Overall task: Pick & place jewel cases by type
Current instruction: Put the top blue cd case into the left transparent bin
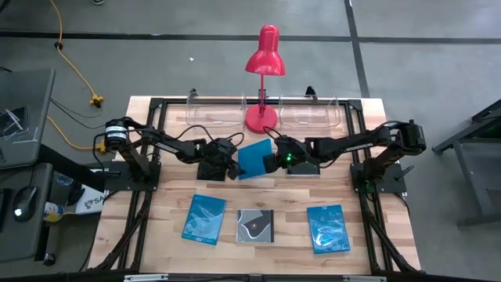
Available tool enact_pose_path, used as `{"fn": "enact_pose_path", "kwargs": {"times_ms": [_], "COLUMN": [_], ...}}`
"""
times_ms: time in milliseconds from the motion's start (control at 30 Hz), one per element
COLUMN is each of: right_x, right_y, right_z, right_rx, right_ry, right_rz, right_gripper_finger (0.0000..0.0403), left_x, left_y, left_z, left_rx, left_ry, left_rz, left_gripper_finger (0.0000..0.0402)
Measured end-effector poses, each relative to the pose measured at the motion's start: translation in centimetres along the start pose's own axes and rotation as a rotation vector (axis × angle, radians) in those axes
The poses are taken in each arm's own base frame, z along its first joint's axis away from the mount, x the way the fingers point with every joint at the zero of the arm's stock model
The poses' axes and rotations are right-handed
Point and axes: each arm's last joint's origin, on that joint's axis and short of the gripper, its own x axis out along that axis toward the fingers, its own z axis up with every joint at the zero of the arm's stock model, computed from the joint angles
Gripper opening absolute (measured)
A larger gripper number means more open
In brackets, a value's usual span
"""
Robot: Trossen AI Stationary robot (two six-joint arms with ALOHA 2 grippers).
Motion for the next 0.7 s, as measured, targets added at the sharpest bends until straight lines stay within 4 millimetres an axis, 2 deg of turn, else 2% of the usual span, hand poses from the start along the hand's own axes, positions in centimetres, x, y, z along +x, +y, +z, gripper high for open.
{"fn": "enact_pose_path", "kwargs": {"times_ms": [300, 700], "right_x": [-0.1, -0.2], "right_y": [0.1, 0.2], "right_z": [-0.1, -0.5], "right_rx": [-0.031, -0.085], "right_ry": [0.031, 0.098], "right_rz": [0.015, 0.047], "right_gripper_finger": [0.0032, 0.0023], "left_x": [-1.3, -2.1], "left_y": [-0.7, -1.3], "left_z": [0.7, 1.3], "left_rx": [0.105, 0.169], "left_ry": [-0.047, -0.088], "left_rz": [-0.006, -0.026], "left_gripper_finger": [0.0305, 0.0305]}}
